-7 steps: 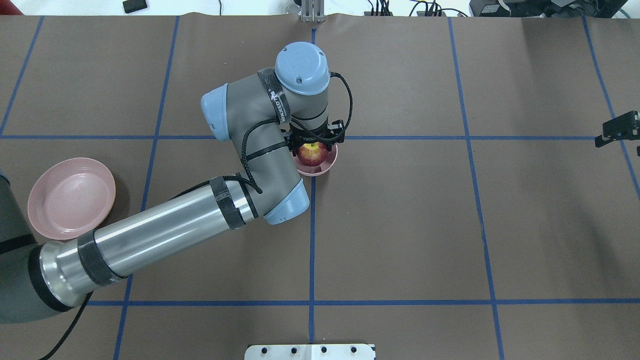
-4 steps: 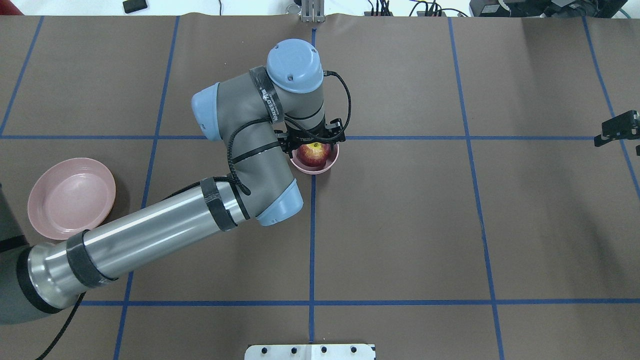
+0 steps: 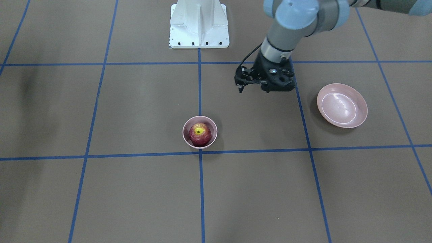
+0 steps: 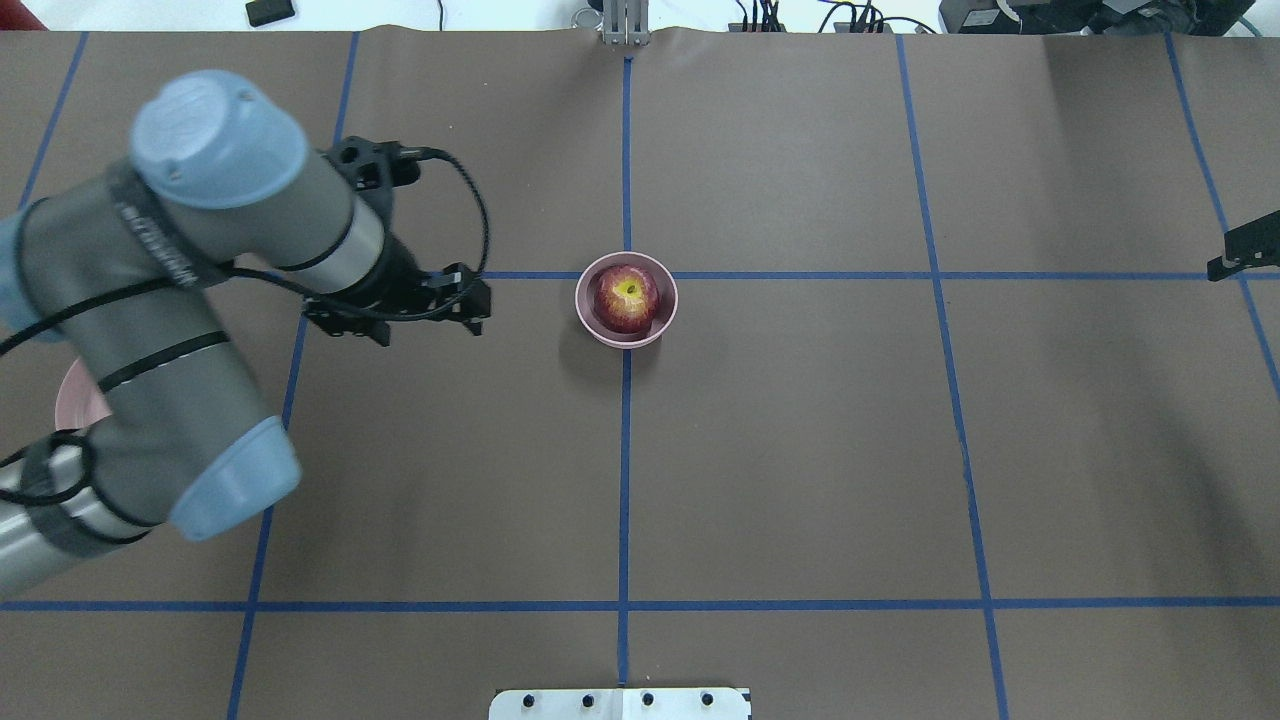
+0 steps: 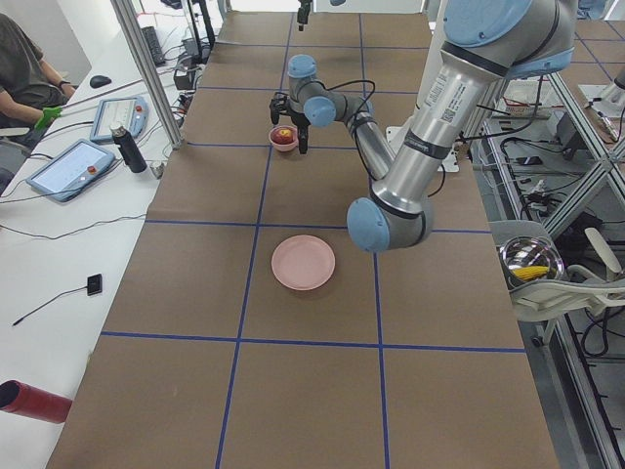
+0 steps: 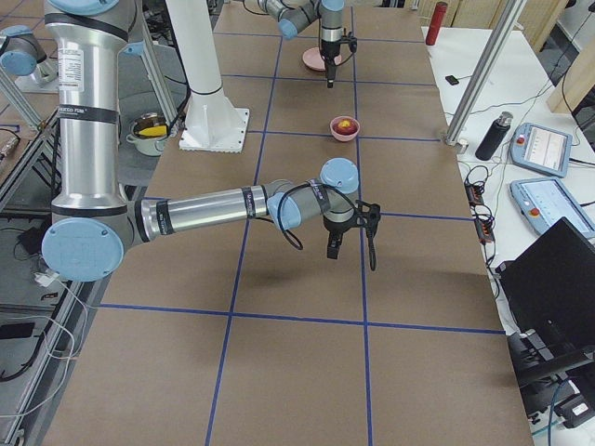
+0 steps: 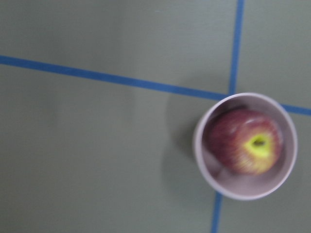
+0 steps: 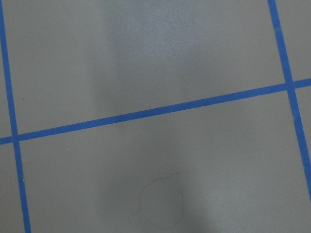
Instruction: Move apple from plate to bowl
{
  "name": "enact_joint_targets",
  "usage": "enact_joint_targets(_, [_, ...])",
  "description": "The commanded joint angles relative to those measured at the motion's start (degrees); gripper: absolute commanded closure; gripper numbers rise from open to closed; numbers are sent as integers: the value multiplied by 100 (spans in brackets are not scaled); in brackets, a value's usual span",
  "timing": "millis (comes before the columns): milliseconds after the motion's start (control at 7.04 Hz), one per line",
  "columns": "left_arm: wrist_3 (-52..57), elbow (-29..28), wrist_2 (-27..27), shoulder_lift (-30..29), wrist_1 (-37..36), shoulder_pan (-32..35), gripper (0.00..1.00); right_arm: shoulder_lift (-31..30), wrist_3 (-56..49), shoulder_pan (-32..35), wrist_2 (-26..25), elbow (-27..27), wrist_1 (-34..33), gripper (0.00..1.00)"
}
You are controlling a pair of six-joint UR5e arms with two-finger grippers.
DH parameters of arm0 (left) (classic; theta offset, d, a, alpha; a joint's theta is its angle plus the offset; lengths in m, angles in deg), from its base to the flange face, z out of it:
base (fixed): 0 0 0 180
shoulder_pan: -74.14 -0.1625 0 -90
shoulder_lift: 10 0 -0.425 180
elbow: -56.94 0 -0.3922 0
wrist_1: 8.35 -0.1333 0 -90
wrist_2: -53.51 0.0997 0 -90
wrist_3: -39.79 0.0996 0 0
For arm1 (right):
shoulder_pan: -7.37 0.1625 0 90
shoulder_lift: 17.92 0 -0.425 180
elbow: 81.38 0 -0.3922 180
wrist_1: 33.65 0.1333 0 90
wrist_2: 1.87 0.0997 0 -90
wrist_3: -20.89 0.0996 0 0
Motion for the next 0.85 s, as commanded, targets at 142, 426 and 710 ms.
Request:
enact_joint_targets(142, [3321,850,-1124,2427,44,1951,2,43,-290,259,2,11,-72,0])
enact_joint_targets(426, [5504,282,-1367,2969,61,3228,2,25,-345,548,150,64,-89,0])
enact_joint_targets(710, [7326,-878,-1884,2873,70,4339,2,-53,-1165,752,221,99,-718,0])
